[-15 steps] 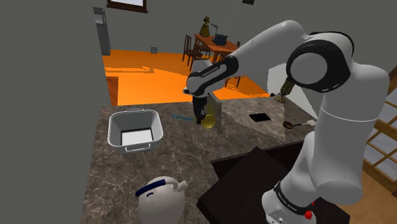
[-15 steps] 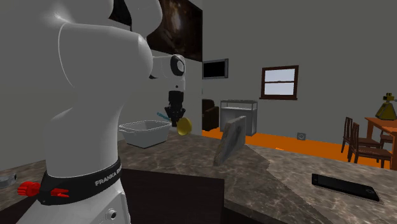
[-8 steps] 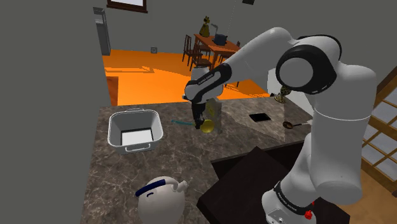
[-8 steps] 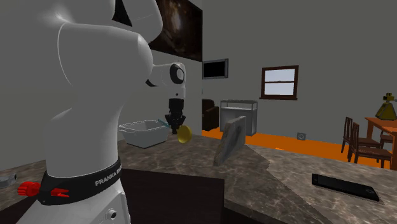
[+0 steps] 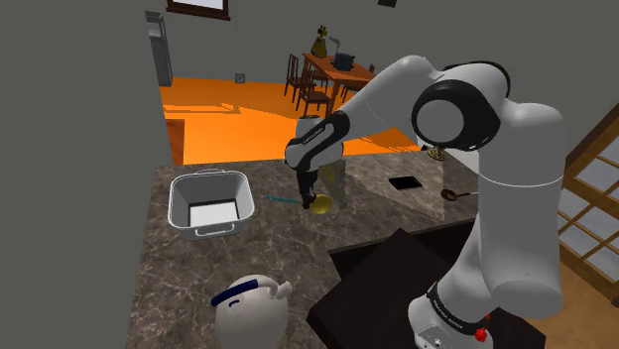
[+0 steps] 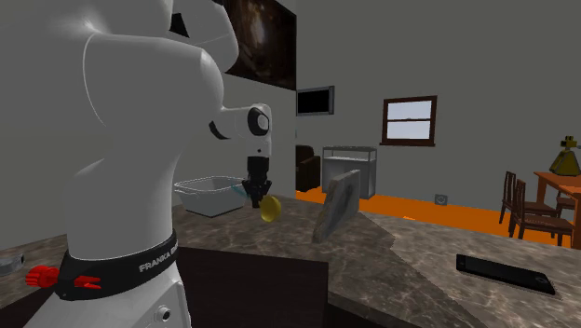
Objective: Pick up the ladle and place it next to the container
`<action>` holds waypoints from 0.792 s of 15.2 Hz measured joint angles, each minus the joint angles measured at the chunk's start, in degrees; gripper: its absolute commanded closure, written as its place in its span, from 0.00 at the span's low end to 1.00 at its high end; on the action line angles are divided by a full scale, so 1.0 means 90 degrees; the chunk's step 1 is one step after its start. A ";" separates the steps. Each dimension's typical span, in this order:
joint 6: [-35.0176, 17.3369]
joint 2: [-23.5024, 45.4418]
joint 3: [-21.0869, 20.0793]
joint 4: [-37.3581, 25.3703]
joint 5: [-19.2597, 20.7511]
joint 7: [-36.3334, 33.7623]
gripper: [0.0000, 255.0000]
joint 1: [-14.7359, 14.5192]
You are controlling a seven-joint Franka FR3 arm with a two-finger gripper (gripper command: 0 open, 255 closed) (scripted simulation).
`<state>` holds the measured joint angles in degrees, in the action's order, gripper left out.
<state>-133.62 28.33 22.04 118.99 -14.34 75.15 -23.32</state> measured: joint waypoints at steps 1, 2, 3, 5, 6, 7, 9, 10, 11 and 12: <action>-0.0064 0.0079 -0.0028 -0.0012 -0.0040 0.0025 1.00 0.0021; -0.0126 0.0142 -0.0051 -0.0008 -0.0073 0.0049 1.00 0.0039; -0.0184 0.0221 -0.0078 -0.0026 -0.0110 0.0077 1.00 0.0064; -0.0297 0.0359 -0.0131 -0.0045 -0.0178 0.0114 1.00 0.0097; -0.0360 0.0427 -0.0160 -0.0048 -0.0213 0.0130 1.00 0.0112; -0.0429 0.0503 -0.0190 -0.0051 -0.0251 0.0153 1.00 0.0131; -0.0529 0.0671 -0.0250 -0.0114 -0.0321 0.0198 1.00 0.0182; -0.0589 0.0747 -0.0279 -0.0129 -0.0355 0.0223 1.00 0.0206; -0.0624 0.0827 -0.0306 -0.0178 -0.0384 0.0243 1.00 0.0232; -0.0691 0.0890 -0.0345 -0.0201 -0.0421 0.0264 1.00 0.0245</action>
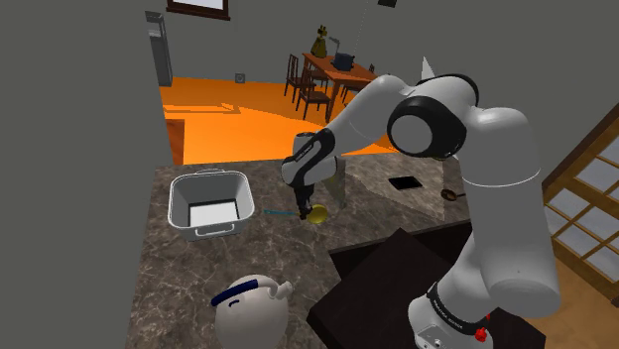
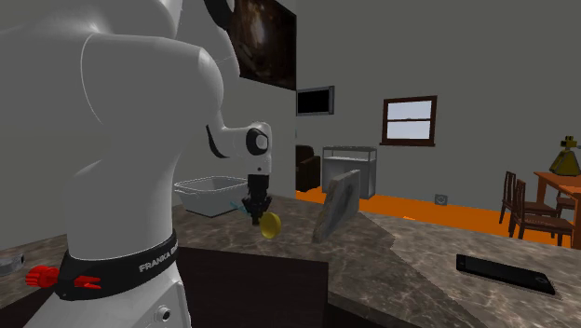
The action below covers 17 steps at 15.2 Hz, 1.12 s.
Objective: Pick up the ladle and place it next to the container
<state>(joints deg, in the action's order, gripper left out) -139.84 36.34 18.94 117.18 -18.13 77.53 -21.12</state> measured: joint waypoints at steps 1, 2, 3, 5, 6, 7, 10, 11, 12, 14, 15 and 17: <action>-0.0037 0.0054 -0.0025 -0.0020 -0.0023 0.0006 1.00 0.0008; -0.0080 0.0136 -0.0055 -0.0055 -0.0052 0.0018 1.00 0.0027; -0.0111 0.0189 -0.0071 -0.0071 -0.0070 0.0035 1.00 0.0048; -0.0143 0.0224 -0.0083 -0.0074 -0.0085 0.0052 1.00 0.0064; -0.0148 0.0228 -0.0083 -0.0069 -0.0087 0.0052 1.00 0.0066; -0.0150 0.0232 -0.0084 -0.0068 -0.0088 0.0053 1.00 0.0068; -0.0148 0.0236 -0.0082 -0.0065 -0.0087 0.0051 0.00 0.0068; -0.0146 0.0237 -0.0080 -0.0063 -0.0086 0.0051 0.00 0.0069; -0.0144 0.0237 -0.0079 -0.0062 -0.0085 0.0051 0.00 0.0070; -0.0143 0.0238 -0.0078 -0.0061 -0.0084 0.0050 0.00 0.0070; -0.0143 0.0238 -0.0078 -0.0061 -0.0084 0.0050 0.00 0.0070; -0.0072 0.0164 -0.0043 -0.0057 -0.0049 0.0031 0.00 0.0051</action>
